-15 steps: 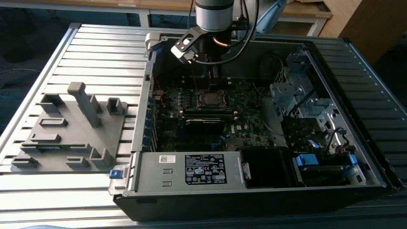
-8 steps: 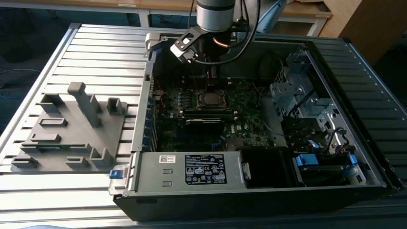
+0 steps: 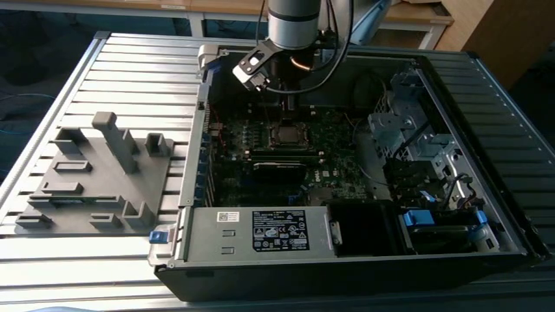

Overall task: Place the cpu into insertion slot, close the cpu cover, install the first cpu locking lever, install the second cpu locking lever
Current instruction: 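Close the cpu cover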

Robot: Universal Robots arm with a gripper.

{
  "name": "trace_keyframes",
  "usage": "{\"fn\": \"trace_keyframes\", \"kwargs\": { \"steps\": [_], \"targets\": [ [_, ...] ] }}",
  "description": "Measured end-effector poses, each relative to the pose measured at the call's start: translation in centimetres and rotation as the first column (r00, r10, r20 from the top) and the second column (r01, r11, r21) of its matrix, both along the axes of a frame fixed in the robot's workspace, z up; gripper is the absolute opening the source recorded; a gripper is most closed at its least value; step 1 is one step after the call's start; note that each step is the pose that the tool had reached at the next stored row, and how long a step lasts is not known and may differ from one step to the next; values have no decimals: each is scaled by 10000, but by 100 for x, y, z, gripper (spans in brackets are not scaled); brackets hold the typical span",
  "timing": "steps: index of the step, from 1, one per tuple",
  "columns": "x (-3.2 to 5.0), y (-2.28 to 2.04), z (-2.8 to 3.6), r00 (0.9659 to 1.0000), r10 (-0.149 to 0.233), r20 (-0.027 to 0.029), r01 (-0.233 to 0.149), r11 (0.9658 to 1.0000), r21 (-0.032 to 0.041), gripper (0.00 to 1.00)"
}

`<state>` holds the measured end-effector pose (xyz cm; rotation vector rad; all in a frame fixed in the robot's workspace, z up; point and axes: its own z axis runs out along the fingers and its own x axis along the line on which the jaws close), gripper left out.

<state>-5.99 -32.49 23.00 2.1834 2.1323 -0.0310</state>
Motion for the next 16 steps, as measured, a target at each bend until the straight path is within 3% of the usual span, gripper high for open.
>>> {"fn": "trace_keyframes", "kwargs": {
  "steps": [7, 13, 16],
  "targets": [
    [29, 2, -62, 10000, -5, -27, 5, 10000, -16, 11],
    [29, 2, -69, 10000, -24, -28, 24, 10000, -16, 11],
    [30, 2, -74, 9993, 362, -27, -362, 9993, -15, 11]
  ]
}}
